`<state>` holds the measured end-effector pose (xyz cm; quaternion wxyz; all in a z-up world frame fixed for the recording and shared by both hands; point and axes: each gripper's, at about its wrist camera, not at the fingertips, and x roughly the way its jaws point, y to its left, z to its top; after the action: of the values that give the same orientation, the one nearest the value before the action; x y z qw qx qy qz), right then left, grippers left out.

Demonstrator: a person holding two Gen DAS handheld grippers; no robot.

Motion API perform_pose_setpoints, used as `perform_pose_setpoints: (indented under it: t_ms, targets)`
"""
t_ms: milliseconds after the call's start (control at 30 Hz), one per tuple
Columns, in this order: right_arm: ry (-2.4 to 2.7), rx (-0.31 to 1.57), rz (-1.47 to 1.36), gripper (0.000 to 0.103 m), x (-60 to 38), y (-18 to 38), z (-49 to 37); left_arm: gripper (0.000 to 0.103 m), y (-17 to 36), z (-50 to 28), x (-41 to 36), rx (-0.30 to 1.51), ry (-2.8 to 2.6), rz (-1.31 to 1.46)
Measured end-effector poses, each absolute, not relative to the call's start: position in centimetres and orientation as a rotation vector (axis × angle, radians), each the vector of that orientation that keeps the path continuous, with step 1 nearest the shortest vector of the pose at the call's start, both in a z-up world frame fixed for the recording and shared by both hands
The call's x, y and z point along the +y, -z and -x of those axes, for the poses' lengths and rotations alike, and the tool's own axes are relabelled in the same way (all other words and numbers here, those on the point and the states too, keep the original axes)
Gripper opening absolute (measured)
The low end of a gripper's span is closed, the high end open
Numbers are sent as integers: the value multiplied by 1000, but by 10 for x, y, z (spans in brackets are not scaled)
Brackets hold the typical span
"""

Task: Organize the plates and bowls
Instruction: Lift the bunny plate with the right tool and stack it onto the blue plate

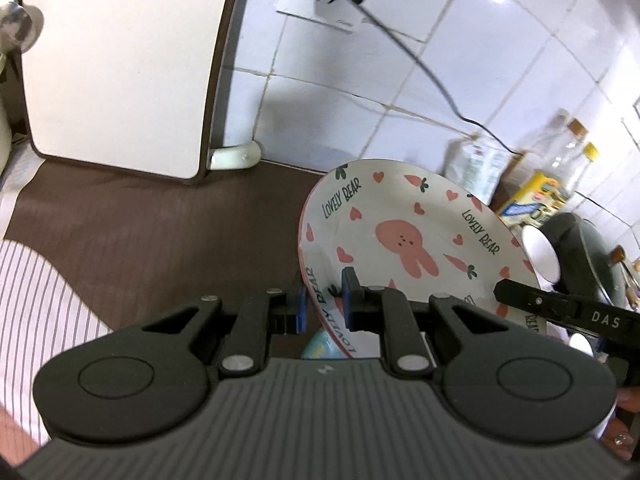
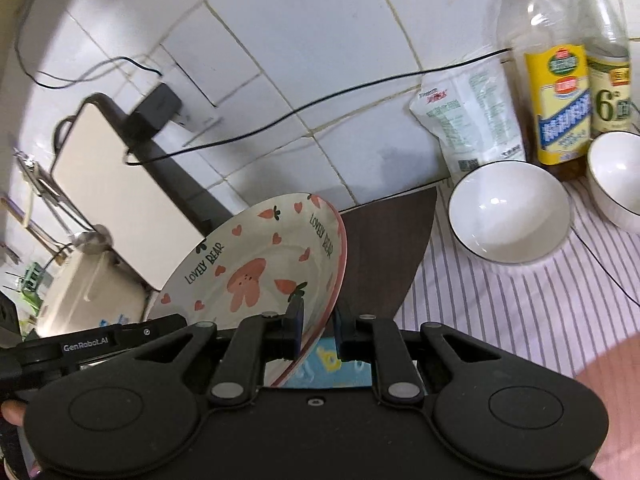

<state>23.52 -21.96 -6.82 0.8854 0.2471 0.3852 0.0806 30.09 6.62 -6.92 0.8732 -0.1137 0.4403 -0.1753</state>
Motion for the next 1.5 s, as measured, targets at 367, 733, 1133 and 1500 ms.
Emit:
perform_pose_setpoints:
  t_ms: [367,733,1133,1500]
  targets:
    - [-171,829,-496,20,-232,57,-172,15,51,-230,48,936,352,206]
    - [-154,920,-485,21,-235,85,-133,15,84,-202,38,1042,313,225]
    - [-145,1009,-436,21,-222,117,-140,15,123,-205,44,1126,266,241]
    - [-147,1039,-381,21,-211,127,-162,16,144,-224,51,1158,241,257]
